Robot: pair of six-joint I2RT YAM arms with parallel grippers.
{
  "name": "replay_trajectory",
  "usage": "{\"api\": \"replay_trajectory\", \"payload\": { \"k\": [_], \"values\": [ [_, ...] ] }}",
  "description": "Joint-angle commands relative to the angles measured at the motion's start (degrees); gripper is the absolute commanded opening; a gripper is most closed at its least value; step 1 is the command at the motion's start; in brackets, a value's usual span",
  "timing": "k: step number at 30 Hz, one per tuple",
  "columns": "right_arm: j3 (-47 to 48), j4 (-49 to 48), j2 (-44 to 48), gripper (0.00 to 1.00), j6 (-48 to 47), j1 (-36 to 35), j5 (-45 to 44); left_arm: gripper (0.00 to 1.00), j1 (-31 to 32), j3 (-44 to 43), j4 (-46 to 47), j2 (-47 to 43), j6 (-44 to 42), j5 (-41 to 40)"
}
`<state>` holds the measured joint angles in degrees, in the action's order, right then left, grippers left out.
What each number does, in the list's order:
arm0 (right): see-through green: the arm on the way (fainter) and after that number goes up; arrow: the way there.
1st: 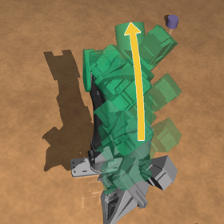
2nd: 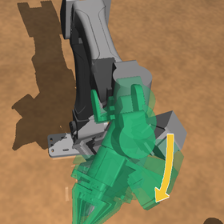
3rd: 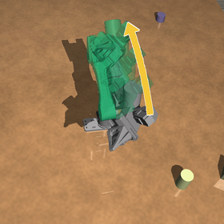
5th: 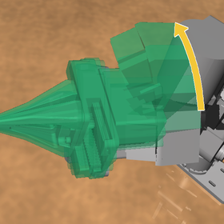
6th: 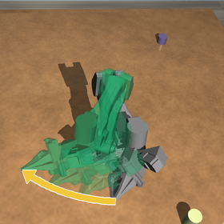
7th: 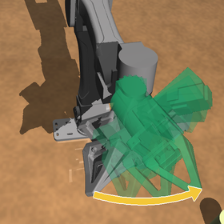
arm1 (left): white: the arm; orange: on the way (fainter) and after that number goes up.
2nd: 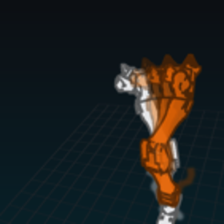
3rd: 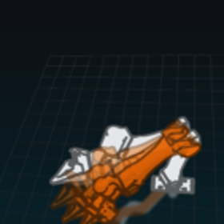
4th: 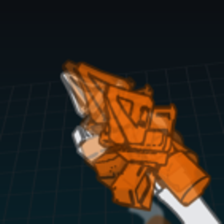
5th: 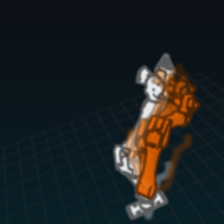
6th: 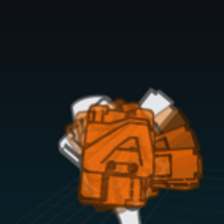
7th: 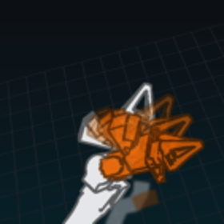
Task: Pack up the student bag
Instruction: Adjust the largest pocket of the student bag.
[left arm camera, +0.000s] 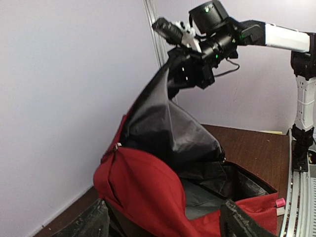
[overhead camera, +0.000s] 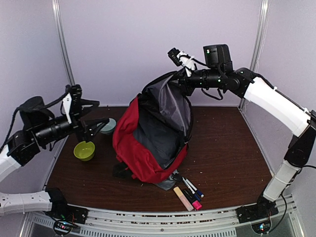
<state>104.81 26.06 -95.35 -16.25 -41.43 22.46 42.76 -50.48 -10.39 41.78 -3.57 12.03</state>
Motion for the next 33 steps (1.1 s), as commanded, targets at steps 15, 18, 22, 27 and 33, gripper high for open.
{"api": "replay_trajectory", "payload": {
  "k": [15, 18, 22, 27, 33],
  "values": [
    [1.23, 4.78, 4.13, 0.0, -15.2, -11.13, 1.13, 0.9, 0.3, -33.77, -16.61, 33.75, -31.63, 14.48],
    [-1.32, 2.96, 6.16, 0.0, -15.11, -11.15, 1.4, 0.89, 0.31, -35.37, -15.15, 37.3, -34.27, 17.31],
    [-4.09, 0.45, 8.64, 0.0, -14.65, -11.13, 2.56, 0.85, 0.31, -39.62, -15.44, 43.7, -34.7, 19.24],
    [-6.78, 0.11, 11.51, 0.0, -13.89, -11.18, 1.96, 0.11, 0.33, -41.63, -12.76, 47.06, -32.26, 20.09],
    [-16.85, -4.17, 18.74, 0.51, -6.22, -8.65, 0.26, 0.0, 0.3, -34.34, -0.66, 42.31, -26.08, 15.5]
  ]
}}
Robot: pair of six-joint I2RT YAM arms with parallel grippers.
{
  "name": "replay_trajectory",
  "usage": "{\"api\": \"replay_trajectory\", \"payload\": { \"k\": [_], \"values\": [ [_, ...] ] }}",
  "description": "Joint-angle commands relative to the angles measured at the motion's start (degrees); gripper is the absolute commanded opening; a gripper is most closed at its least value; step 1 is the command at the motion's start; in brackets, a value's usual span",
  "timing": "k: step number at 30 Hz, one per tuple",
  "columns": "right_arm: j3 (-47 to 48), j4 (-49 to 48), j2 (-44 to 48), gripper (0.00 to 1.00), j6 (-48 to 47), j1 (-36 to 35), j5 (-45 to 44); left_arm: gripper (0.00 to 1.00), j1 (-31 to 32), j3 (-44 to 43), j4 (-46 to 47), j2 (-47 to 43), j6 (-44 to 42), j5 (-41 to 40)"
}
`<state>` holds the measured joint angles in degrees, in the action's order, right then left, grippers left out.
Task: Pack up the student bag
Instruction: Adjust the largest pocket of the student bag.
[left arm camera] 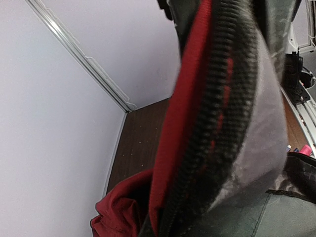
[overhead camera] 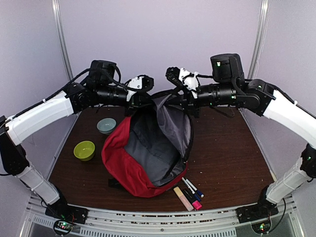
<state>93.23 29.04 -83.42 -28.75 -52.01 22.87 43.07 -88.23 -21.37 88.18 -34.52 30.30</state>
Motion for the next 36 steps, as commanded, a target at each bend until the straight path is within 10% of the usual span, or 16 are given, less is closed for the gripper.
{"api": "replay_trajectory", "payload": {
  "k": [1, 3, 13, 15, 20, 36],
  "values": [
    [-8.11, -8.59, 8.48, 0.69, 8.83, 3.13, 1.5, 0.0, 0.0, 4.29, 11.51, -4.79, 5.69, -4.26],
    [-14.86, -12.7, 12.38, 0.98, 13.64, 5.93, 4.91, 0.0, 0.02, 6.01, 13.61, -6.23, 7.04, -6.79],
    [-41.72, -29.73, 19.79, 0.98, 33.72, 11.84, 15.17, 0.0, -0.02, 7.91, 17.67, -7.94, 10.59, -11.45],
    [-42.63, -31.84, 19.34, 0.83, 35.75, 11.84, 16.68, 0.0, 0.0, 7.73, 17.92, -8.21, 11.01, -12.59],
    [-36.77, -29.55, 19.24, 0.0, 34.95, 12.76, 12.38, 0.0, 0.0, 7.15, 19.03, -11.01, 13.36, -19.0],
    [-0.19, -26.6, -2.72, 0.0, 33.04, 11.96, 14.1, 0.0, 6.51, 19.7, 11.25, -34.97, 22.77, -29.96]
  ]
}}
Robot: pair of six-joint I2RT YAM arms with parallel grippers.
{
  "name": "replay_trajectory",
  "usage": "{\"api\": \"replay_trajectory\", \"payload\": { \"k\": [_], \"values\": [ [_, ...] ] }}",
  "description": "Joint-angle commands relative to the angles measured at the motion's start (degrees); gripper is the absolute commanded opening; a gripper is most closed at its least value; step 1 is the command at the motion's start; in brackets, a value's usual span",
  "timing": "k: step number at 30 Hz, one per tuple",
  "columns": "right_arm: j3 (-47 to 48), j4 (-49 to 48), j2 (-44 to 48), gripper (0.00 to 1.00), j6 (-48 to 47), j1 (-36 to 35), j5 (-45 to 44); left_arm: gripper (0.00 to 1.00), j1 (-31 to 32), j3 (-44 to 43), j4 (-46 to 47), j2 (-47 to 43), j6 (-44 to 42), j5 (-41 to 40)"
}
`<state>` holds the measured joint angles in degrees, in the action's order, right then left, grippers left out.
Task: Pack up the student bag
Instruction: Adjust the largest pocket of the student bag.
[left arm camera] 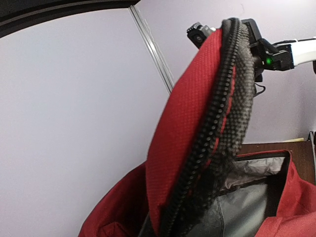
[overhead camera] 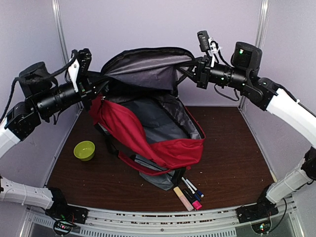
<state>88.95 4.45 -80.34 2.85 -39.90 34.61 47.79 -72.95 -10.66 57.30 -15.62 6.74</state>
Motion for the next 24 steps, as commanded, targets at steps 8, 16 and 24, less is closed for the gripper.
{"api": "replay_trajectory", "payload": {
  "k": [8, 16, 24],
  "values": [
    [8.89, -2.65, -15.87, 0.0, 1.54, -4.01, 7.28, 0.01, 7.6, 17.12, -3.12, -10.78, 9.64, -9.9],
    [9.15, 0.54, -20.43, 0.0, 1.82, -5.22, 6.95, 0.91, 10.21, 18.81, -1.74, -8.91, 14.18, -12.29],
    [8.87, 2.7, -19.95, 0.0, 2.75, -7.59, -1.31, 0.98, 11.71, 10.47, -3.6, 0.73, 13.39, -17.43]
  ]
}}
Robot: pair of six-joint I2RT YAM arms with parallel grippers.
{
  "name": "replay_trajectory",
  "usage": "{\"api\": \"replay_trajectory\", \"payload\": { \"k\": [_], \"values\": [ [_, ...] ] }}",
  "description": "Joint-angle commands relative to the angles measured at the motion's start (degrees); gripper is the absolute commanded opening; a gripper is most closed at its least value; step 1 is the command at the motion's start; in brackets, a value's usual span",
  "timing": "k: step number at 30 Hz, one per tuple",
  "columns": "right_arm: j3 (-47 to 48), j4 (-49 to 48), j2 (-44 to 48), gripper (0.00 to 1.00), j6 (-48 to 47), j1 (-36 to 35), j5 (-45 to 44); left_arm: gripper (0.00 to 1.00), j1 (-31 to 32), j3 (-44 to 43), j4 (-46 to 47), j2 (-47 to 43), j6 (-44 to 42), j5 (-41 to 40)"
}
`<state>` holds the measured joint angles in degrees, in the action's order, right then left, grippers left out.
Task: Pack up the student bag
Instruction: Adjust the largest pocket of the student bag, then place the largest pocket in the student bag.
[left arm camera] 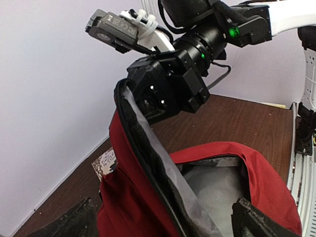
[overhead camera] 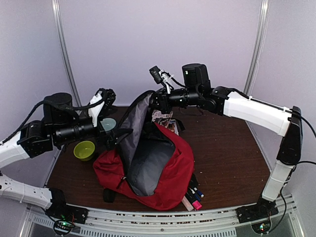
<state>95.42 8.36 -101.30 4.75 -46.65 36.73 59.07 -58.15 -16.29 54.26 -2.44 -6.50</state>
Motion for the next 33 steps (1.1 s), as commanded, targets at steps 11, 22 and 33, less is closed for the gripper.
{"api": "replay_trajectory", "payload": {
  "k": [11, 22, 33],
  "values": [
    [3.05, 8.59, 4.66, 0.29, -1.94, 0.81, -0.01, 0.0, 0.44, -2.04, 3.57, -0.02, 3.97, -15.26],
    [-22.85, 4.83, 11.05, 0.43, 18.99, 19.35, -8.58, 0.0, 0.43, -3.39, -2.5, -8.28, 5.33, -27.98],
    [-21.1, -0.28, -4.09, 0.29, 26.56, 17.96, -5.43, 0.0, 0.44, -8.11, -6.77, -10.59, 5.04, -33.01]
  ]
}}
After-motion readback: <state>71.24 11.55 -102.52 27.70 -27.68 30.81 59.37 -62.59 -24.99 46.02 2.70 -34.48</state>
